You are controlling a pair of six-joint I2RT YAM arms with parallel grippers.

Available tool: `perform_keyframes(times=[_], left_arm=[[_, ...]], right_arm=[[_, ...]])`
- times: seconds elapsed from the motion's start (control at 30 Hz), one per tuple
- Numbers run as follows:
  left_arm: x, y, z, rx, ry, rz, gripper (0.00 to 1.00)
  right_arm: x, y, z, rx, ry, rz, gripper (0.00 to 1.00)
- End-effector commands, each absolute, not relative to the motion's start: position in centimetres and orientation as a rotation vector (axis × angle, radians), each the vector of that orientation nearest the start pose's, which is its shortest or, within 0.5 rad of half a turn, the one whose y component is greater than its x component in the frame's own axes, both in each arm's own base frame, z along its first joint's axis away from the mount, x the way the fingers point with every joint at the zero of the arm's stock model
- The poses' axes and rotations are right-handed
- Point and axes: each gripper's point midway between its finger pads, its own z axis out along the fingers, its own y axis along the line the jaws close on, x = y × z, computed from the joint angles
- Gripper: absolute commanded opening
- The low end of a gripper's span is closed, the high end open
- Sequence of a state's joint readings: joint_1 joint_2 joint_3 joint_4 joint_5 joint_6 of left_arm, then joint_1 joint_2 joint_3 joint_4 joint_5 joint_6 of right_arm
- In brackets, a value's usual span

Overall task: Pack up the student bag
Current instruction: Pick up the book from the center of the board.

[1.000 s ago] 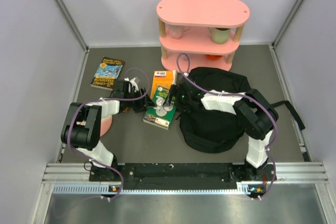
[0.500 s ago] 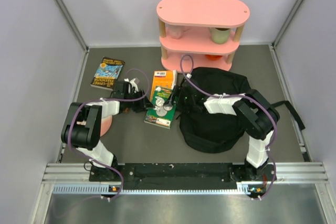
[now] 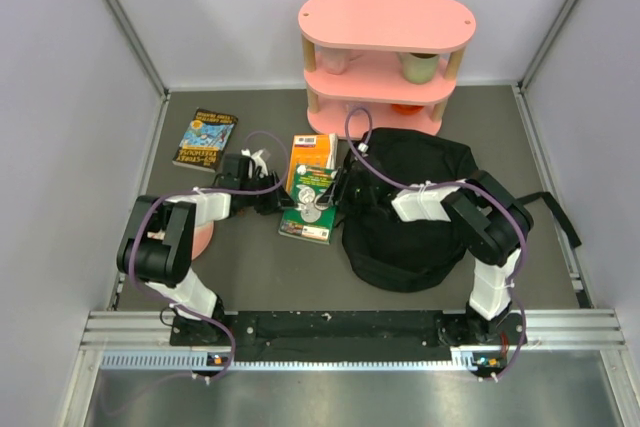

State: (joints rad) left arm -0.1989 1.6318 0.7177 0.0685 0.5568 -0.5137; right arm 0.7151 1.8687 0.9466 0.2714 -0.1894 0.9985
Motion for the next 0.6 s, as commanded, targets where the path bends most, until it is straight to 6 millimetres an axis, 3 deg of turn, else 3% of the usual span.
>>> perform_keyframes(times=[0.0, 0.2, 0.33, 0.43, 0.57], left_arm=[[29.8, -20.9, 5.5, 0.066, 2.441, -1.151, 0.31], [29.5, -21.0, 6.5, 0.103, 2.409, -1.167, 0.32], [29.4, -21.2, 7.0, 0.122, 2.392, -1.184, 0.33], [29.3, -21.5, 7.2, 0.137, 2.386, -1.210, 0.33], [29.1, -21.7, 6.8, 0.143, 2.395, -1.231, 0.33]], right_arm=[[30.1, 40.7, 11.7, 0.030, 2.233, 1.407, 0.50], [29.6, 41.2, 13.5, -0.032, 2.162, 1.485, 0.45], [29.0, 41.5, 14.3, -0.086, 2.136, 1.516, 0.55], [28.6, 42.0, 14.6, -0.124, 2.127, 1.531, 0.57], [28.7, 42.2, 14.2, -0.119, 2.133, 1.529, 0.49]])
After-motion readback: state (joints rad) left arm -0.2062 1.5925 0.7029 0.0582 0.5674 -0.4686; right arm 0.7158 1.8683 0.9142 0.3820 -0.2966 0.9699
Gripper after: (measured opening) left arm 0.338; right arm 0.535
